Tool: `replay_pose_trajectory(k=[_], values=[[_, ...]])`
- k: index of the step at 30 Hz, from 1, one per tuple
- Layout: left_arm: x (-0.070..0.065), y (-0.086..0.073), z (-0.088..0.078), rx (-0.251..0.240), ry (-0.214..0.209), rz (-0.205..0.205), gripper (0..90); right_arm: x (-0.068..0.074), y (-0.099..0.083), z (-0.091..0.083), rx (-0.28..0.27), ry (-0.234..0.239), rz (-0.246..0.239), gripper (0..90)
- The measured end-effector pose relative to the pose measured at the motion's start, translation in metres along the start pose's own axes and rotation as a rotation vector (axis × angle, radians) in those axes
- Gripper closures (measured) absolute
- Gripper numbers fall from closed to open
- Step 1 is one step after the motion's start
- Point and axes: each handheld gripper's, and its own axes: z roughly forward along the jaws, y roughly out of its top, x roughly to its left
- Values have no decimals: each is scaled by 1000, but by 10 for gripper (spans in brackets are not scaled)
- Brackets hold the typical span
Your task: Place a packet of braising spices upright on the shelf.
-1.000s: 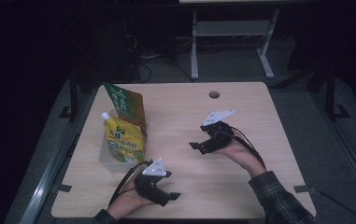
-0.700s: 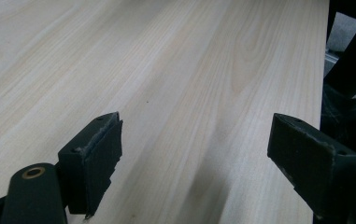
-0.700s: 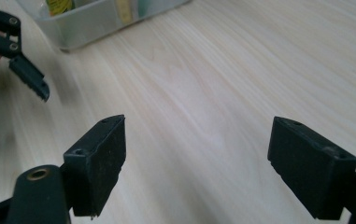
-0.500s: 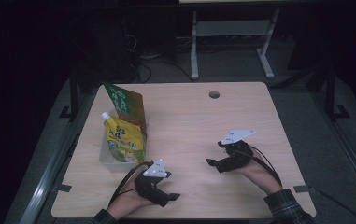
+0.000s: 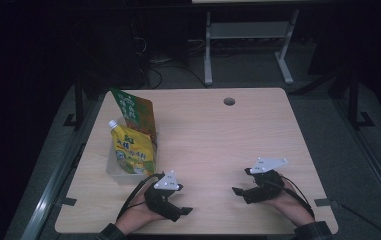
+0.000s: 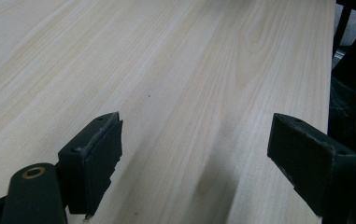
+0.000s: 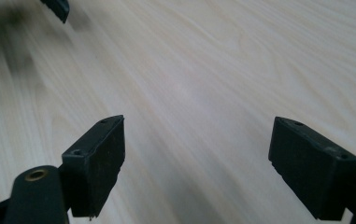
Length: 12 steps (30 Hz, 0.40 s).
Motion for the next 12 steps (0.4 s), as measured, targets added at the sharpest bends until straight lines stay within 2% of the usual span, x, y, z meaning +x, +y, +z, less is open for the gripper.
replay_pose_trajectory(k=[4, 7, 12], values=[[-1, 0, 2, -13, 0, -13, 173, 0, -4, -2, -4, -1, 1, 172], [-1, 1, 2, -3, -2, 3, 173, 0, -4, -2, -7, -1, 0, 166], [0, 1, 2, -1, -4, 7, 173, 0, -4, -2, -14, 4, -6, 153]])
